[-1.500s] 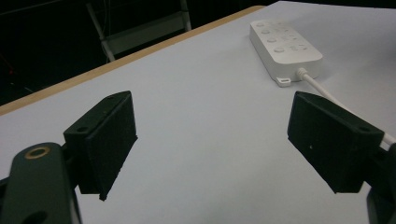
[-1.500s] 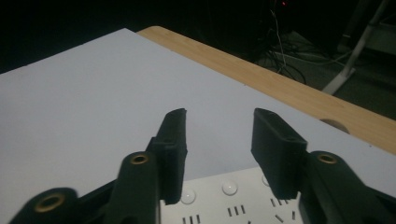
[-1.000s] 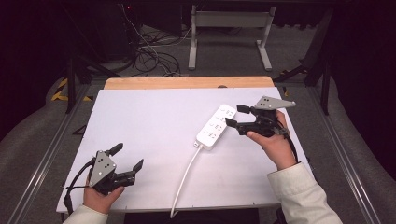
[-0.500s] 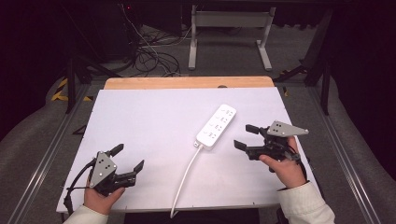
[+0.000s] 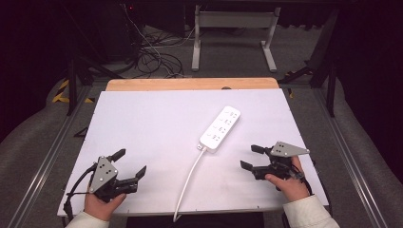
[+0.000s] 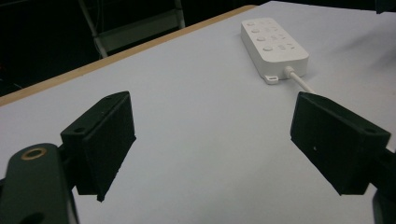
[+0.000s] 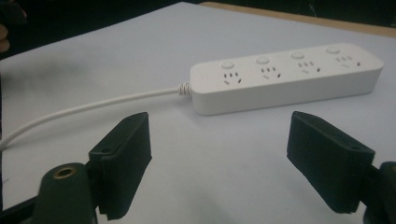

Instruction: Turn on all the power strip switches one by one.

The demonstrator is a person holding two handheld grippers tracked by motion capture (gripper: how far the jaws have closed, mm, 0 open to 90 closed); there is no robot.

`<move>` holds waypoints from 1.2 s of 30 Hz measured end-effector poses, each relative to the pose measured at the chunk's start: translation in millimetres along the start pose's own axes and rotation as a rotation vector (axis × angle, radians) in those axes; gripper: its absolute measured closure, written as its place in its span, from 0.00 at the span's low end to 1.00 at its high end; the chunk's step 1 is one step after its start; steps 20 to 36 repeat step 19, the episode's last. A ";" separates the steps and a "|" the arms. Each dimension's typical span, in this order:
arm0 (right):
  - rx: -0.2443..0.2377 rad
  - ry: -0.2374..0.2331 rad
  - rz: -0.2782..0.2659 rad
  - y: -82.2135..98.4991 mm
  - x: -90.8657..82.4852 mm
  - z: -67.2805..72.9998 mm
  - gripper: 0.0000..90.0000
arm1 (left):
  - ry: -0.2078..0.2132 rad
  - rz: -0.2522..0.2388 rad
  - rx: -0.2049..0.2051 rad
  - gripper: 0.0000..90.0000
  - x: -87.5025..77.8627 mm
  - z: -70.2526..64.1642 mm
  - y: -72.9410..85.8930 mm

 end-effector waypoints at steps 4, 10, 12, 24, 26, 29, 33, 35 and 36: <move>-0.057 0.045 0.046 9.4 0.9 -1.5 0.25 | -0.014 0.010 0.042 0.16 -1.6 0.4 2.5; -0.049 0.042 0.061 16.5 3.5 -1.1 0.25 | -0.008 0.011 0.037 0.16 -4.0 0.1 4.6; -0.018 0.035 0.060 17.1 4.5 -0.4 0.25 | -0.005 0.016 0.023 0.16 -3.7 0.7 5.5; 0.019 0.030 0.038 14.2 3.2 -1.0 0.24 | 0.005 0.041 -0.009 0.16 0.7 3.6 9.0; 0.019 0.030 0.038 14.2 3.2 -1.0 0.24 | 0.005 0.041 -0.009 0.16 0.7 3.6 9.0; 0.019 0.030 0.038 14.2 3.2 -1.0 0.24 | 0.005 0.041 -0.009 0.16 0.7 3.6 9.0; 0.019 0.030 0.038 14.2 3.2 -1.0 0.24 | 0.005 0.041 -0.009 0.16 0.7 3.6 9.0; 0.019 0.030 0.038 14.2 3.2 -1.0 0.24 | 0.005 0.041 -0.009 0.16 0.7 3.6 9.0; 0.019 0.030 0.038 14.2 3.2 -1.0 0.24 | 0.005 0.041 -0.009 0.16 0.7 3.6 9.0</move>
Point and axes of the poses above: each handheld gripper's, and its own axes: x roughly forward along the jaws, y roughly out of its underside, z roughly to its left, the point moved 8 cm from there along x, roughly forward along the jaws, and after that the axes turned 2 degrees about -y, right-handed, at the moved point
